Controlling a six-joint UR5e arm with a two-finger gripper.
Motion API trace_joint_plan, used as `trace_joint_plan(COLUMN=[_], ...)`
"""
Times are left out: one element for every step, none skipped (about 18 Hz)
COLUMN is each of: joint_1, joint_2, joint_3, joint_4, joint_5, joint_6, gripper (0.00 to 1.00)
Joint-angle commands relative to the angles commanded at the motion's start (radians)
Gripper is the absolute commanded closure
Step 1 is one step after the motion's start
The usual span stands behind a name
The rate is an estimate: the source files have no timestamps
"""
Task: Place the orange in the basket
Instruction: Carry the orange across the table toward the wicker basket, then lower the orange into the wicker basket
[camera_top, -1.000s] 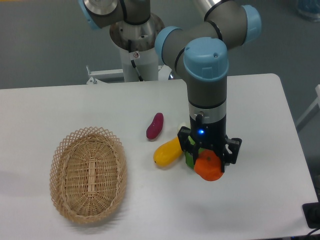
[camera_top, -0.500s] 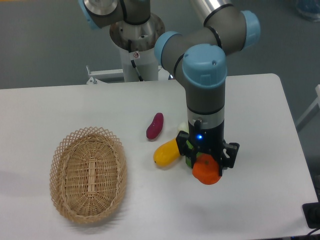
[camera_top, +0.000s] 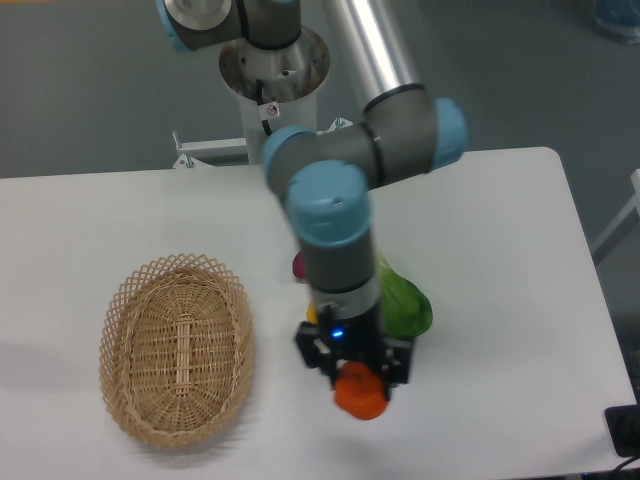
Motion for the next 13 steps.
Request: trace_joint_plan(joint_1=[-0.029, -0.046, -0.057, -0.081, -0.103, -0.126, -0.135, -0.143, -0.151, -0.161, -0.166, -0.169, -0.171], joint_2=[0.005, 0.009, 0.014, 0.023, 0.026, 0.028, 0.040, 0.060, 0.061, 0.057, 0.049, 0.046, 0.041], joint_3=[-0.017, -0.040, -0.064, -0.098, -0.118, -0.142, -0.161, -0.193, -0.205, -0.209, -0.213, -0.216, -0.219], joint_4=[-0.002, 0.000, 0.000, 0.000, 0.000, -0.002, 0.000, 0.003, 0.005, 0.006, 0.006, 0.005, -0.001], joint_5=[-0.003, -0.003, -0.008, -0.011, -0.012, -0.012, -0.014, -0.017, -0.023, -0.023, -0.025, -0.028, -0.055], joint_6=[-0.012, -0.015, -0.017, -0.019, -0.037, -0.043, -0.040, -0.034, -0.032, -0.031, -0.028, -0.005, 0.059], gripper=[0.33, 0.33, 0.33, 0.33, 0.33, 0.33, 0.33, 0.33, 0.33, 0.33, 0.33, 0.33, 0.33])
